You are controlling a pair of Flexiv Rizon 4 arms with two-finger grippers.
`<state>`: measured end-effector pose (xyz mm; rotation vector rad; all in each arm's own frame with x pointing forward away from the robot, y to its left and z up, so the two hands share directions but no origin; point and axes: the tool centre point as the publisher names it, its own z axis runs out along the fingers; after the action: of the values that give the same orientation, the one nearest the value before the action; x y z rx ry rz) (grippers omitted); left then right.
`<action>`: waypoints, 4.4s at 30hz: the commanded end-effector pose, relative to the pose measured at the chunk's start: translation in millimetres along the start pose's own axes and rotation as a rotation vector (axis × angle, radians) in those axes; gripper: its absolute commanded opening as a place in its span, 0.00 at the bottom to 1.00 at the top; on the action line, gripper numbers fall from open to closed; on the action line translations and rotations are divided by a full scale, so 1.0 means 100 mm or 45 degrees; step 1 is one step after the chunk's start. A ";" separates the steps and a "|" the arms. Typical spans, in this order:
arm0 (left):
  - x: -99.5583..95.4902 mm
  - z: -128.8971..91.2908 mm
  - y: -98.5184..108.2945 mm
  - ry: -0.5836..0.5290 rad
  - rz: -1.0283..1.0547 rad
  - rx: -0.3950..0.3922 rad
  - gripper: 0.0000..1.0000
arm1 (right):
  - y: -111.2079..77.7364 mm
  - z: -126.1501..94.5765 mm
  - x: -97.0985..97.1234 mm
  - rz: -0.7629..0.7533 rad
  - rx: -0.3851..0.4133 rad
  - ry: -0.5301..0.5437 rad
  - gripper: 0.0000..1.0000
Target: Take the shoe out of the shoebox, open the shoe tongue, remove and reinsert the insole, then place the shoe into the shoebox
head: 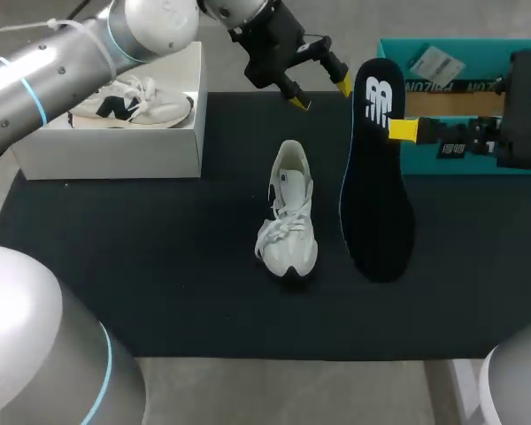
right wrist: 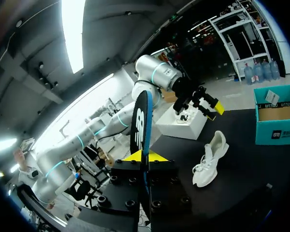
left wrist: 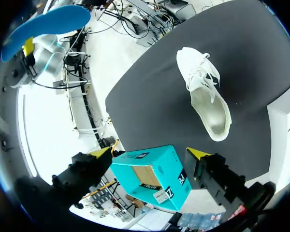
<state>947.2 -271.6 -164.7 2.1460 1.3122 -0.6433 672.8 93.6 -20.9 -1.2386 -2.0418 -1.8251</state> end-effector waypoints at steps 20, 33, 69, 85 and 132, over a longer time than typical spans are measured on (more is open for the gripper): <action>-0.38 -0.46 -0.18 -0.346 0.224 -0.170 1.00 | 0.95 -0.13 -0.71 -0.026 -0.160 -0.065 0.00; -0.38 -0.46 -0.18 -0.346 0.224 -0.170 1.00 | 0.95 -0.13 -0.71 -0.026 -0.160 -0.065 0.00; -1.09 -0.54 -0.12 -0.879 0.030 -0.719 1.00 | 2.04 -0.04 -2.11 0.641 0.309 0.008 0.00; -1.25 -0.46 0.03 -1.017 0.004 -0.781 1.00 | 1.79 0.35 -2.13 0.828 0.354 -0.212 0.00; -1.13 -0.50 -0.10 -1.136 -0.101 -0.618 0.00 | 1.78 0.79 -2.09 0.625 0.100 -0.043 1.00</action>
<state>898.5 -313.7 -58.2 1.1711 0.9078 -1.0191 967.2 55.3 -21.4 -1.6217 -1.6361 -1.3986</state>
